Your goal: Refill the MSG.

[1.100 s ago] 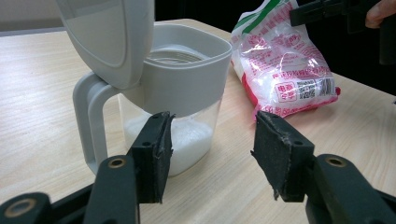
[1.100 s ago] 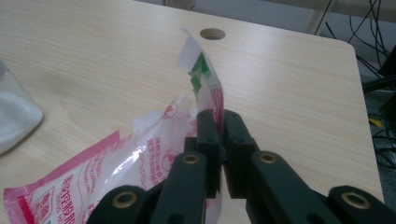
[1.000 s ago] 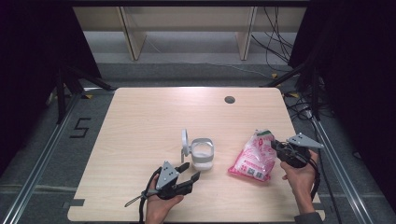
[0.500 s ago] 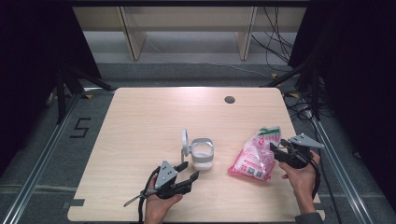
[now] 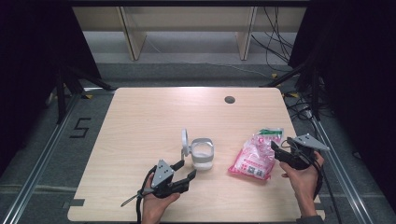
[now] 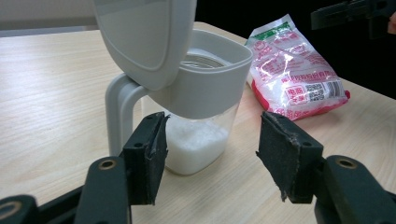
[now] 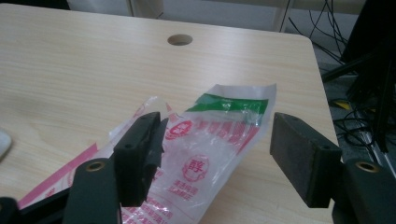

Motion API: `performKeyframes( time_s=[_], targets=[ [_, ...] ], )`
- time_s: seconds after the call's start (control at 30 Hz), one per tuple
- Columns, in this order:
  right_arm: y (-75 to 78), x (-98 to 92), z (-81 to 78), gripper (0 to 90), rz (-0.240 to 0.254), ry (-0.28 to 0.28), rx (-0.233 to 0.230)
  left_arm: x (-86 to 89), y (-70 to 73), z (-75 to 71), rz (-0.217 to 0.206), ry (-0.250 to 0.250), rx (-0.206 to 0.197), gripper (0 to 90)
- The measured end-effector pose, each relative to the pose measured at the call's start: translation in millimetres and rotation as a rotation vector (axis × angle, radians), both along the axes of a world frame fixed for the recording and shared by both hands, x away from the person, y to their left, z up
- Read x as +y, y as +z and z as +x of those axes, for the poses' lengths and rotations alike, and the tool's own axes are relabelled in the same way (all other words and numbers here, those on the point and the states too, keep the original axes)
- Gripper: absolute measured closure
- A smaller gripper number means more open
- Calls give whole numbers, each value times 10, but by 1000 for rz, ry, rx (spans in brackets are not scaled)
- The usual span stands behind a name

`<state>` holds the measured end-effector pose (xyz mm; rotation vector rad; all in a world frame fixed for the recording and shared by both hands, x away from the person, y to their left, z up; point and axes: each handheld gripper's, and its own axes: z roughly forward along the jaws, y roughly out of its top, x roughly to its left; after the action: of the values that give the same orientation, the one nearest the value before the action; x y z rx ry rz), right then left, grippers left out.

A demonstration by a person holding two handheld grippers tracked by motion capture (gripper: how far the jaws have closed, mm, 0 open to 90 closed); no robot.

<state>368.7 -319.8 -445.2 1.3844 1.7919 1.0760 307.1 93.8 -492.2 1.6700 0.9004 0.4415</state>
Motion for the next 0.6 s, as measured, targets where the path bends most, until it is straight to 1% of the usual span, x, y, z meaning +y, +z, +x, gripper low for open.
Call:
performKeyframes(
  time_s=[0.03, 0.07, 0.1, 0.13, 0.17, 0.2, 0.23, 0.27, 0.3, 0.33, 0.37, 0.43, 0.47, 0.5, 0.53, 0.57, 0.6],
  targets=[
    [13, 14, -17, 332, 7, -7, 4, 9, 0, 2, 0, 0, -1, 416],
    [27, 52, -52, 323, 39, -24, 21, 18, 1, 2, 1, 4, -1, 417],
    [28, 74, -62, 323, 57, -14, -3, 25, -1, 6, -3, 0, -3, 417],
    [42, 66, -69, 321, 30, 15, -13, 32, 0, 8, -4, -1, -2, 418],
    [55, 95, -97, 316, 34, 8, -8, 40, 4, 6, 3, 6, -1, 420],
    [71, 128, -120, 314, 53, 7, -1, 47, 6, 6, 5, 8, -1, 421],
    [73, 127, -111, 314, 38, 44, -33, 53, 7, 9, 5, 7, -4, 423],
    [85, 148, -134, 309, 28, 48, -34, 61, 9, 9, 12, 11, -5, 429],
    [94, 203, -169, 298, 60, 32, -20, 65, 11, 9, 12, 13, -6, 435],
    [101, 197, -166, 292, 31, 64, -39, 70, 13, 10, 15, 13, -7, 439],
    [102, 242, -189, 291, 48, 59, -32, 74, 16, 12, 16, 12, -7, 444],
    [111, 297, -226, 278, 45, 72, -19, 80, 19, 24, 10, 12, -12, 454],
    [107, 301, -222, 250, 32, 93, -36, 88, 26, 24, 19, 15, -14, 460],
    [100, 326, -237, 239, 22, 116, -30, 103, 32, 30, 26, 15, -18, 476],
    [89, 374, -260, 237, 38, 128, -25, 116, 36, 37, 33, 15, -24, 486],
    [83, 370, -251, 231, 16, 152, -41, 135, 40, 54, 38, 3, -40, 502],
    [75, 411, -273, 225, 28, 153, -26, 146, 45, 64, 44, 6, -45, 521]
  ],
)
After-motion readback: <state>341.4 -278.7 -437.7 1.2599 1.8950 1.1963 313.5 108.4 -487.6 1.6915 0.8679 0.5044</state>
